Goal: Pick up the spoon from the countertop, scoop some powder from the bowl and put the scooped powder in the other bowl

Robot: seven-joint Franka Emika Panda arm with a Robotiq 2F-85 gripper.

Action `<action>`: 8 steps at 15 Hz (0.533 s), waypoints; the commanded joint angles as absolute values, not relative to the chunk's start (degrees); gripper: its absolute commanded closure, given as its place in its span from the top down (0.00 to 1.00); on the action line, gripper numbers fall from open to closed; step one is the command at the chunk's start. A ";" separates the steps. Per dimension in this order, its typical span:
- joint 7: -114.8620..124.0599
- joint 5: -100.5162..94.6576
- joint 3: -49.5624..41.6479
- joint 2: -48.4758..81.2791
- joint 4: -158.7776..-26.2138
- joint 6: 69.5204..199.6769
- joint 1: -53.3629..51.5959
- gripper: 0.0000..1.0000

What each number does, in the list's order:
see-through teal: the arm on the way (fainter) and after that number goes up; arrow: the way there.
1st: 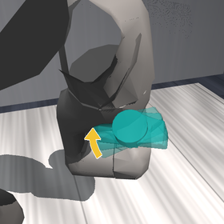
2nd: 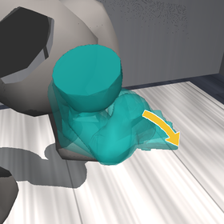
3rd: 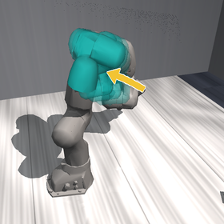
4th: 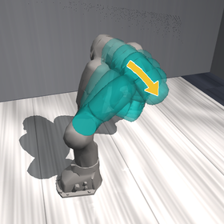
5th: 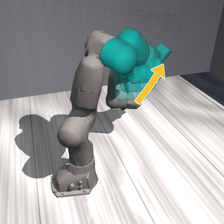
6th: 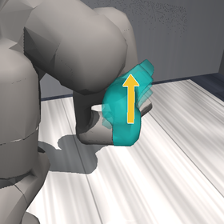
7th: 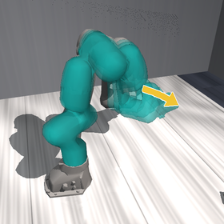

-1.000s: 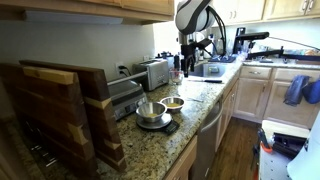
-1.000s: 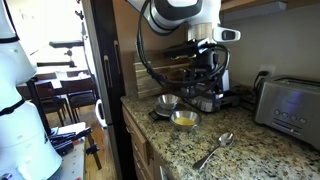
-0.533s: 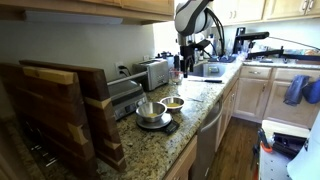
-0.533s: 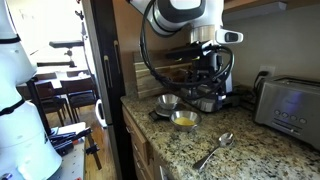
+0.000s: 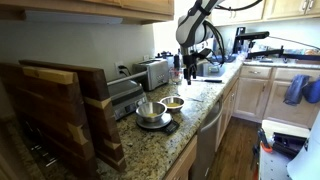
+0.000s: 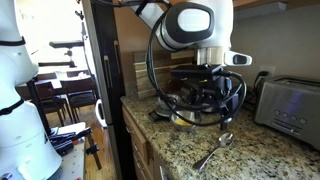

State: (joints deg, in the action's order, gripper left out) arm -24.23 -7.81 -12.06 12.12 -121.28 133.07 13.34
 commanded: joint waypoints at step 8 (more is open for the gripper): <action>-26.76 -6.59 -9.89 23.08 -116.68 140.84 17.13 1.00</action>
